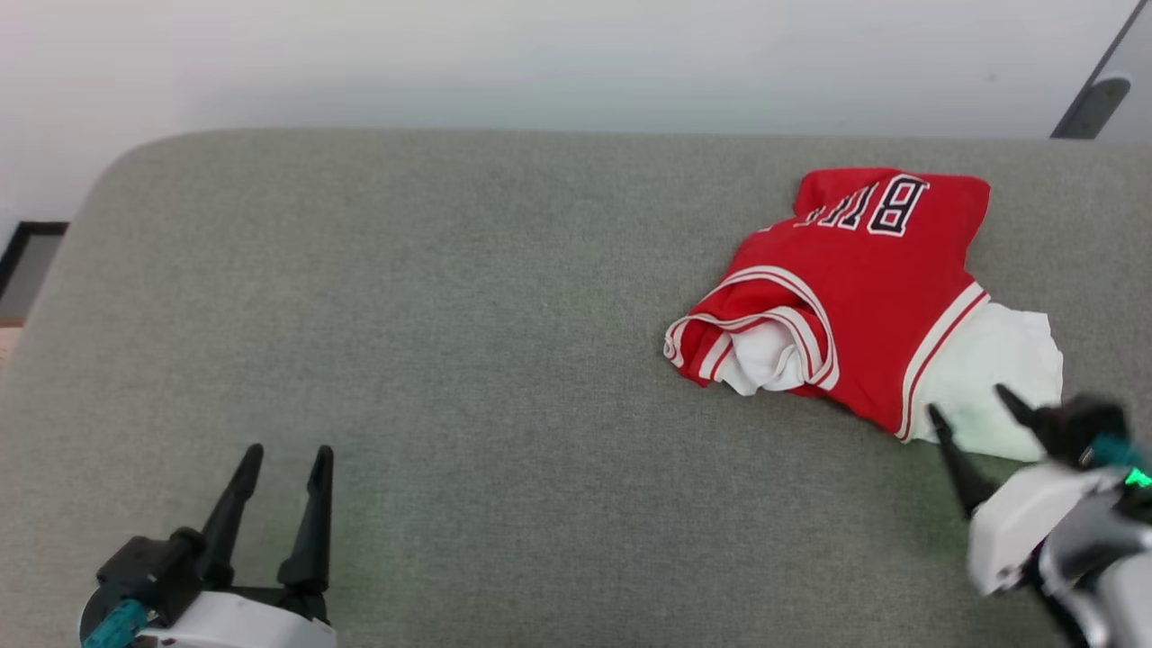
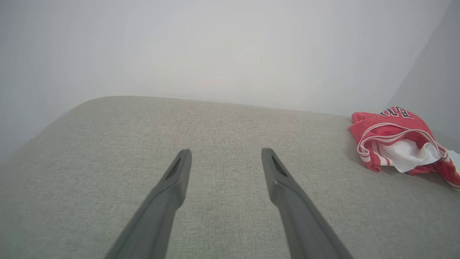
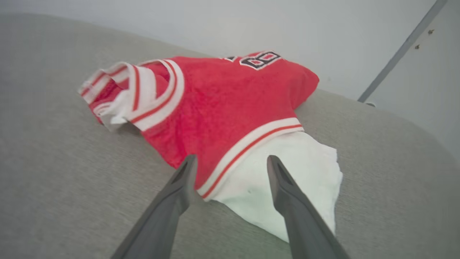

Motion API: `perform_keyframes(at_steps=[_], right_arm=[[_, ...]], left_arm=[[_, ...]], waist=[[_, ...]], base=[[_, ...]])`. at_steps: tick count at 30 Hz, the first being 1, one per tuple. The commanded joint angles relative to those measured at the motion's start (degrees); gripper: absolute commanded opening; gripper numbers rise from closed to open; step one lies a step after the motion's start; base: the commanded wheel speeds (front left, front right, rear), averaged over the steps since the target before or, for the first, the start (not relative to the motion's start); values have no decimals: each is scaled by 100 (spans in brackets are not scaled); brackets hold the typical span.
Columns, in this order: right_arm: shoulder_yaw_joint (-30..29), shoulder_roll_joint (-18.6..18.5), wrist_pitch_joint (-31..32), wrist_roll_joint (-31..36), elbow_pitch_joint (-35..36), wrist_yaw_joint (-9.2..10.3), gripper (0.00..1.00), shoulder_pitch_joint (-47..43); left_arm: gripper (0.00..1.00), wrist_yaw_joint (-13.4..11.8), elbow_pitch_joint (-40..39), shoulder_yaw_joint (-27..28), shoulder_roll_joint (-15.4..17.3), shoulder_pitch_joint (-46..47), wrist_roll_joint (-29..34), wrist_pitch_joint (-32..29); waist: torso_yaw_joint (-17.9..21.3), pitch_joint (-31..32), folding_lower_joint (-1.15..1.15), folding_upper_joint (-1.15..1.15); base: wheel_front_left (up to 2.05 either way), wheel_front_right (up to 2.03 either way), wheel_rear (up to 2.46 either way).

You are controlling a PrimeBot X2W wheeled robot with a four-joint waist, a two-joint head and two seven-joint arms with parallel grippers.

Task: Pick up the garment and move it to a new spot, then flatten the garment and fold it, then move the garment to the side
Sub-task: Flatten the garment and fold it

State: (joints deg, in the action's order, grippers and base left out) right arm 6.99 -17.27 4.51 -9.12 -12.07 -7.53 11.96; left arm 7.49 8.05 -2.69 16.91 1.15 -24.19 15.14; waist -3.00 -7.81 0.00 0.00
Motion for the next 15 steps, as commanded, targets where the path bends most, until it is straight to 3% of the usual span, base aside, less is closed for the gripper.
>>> perform_keyframes(at_steps=[1, 5, 8, 11, 15], right_arm=[[53, -173, 453, -318, 70, 8, 100, 160], [-125, -900, 1877, -1006, 253, 8, 100, 450], [-460, -1115, 2911, -1488, 247, 8, 100, 666], [-858, -1181, 3766, -1595, 221, 8, 100, 939], [-1262, -983, 4592, -1388, 127, 8, 100, 1315]], left_arm=[[100, -3, -13, -18, -11, 32, 10, -1], [100, -3, -17, -87, -56, 189, -17, 0], [100, -3, 4, -152, -70, 302, -58, 0], [100, -3, 45, -242, -57, 454, -110, 0], [100, -3, 73, -352, -52, 646, -182, 0]], waist=[[30, -114, 0, 0], [-28, -354, 0, 0], [-62, -583, 0, 0], [-102, -814, 0, 0], [-155, -1100, 0, 0]], base=[[0, 0, 0], [0, 0, 0], [0, 0, 0], [0, 0, 0], [0, 0, 0]])
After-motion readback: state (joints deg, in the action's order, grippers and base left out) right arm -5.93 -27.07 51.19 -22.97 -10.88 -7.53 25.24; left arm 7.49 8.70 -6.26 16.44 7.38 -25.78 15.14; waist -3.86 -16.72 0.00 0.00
